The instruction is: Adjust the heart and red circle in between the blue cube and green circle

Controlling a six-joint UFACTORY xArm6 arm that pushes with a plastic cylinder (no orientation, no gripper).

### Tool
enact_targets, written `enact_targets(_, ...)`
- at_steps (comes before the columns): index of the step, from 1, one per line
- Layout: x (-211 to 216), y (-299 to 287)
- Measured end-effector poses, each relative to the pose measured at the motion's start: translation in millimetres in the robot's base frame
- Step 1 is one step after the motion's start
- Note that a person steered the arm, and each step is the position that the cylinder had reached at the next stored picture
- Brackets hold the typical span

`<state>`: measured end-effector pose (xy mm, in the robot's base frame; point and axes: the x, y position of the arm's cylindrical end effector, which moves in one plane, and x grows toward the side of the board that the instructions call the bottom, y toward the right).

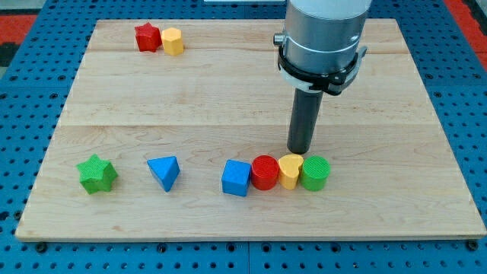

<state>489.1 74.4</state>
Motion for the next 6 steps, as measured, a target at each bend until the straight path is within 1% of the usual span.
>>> enact_targets(2, 13, 0)
enact_targets(3, 12, -1)
enact_targets(4, 7, -34)
enact_targets(5, 11, -53)
enact_targets(6, 12, -53)
